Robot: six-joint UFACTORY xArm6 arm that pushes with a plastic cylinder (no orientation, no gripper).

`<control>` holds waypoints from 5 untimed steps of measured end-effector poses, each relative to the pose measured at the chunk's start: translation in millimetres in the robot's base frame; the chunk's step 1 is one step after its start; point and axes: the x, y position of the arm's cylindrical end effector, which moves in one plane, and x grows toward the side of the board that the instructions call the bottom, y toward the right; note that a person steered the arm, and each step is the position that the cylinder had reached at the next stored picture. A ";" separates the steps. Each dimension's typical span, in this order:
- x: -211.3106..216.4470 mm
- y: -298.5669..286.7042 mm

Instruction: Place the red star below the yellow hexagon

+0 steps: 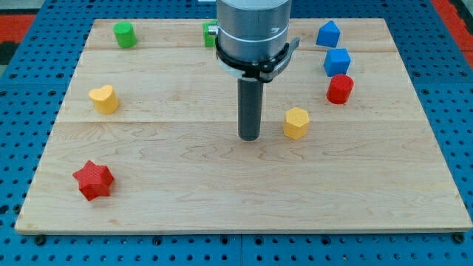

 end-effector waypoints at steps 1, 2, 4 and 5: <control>-13.2 48.6; -10.8 100.3; 39.9 100.0; 92.4 38.7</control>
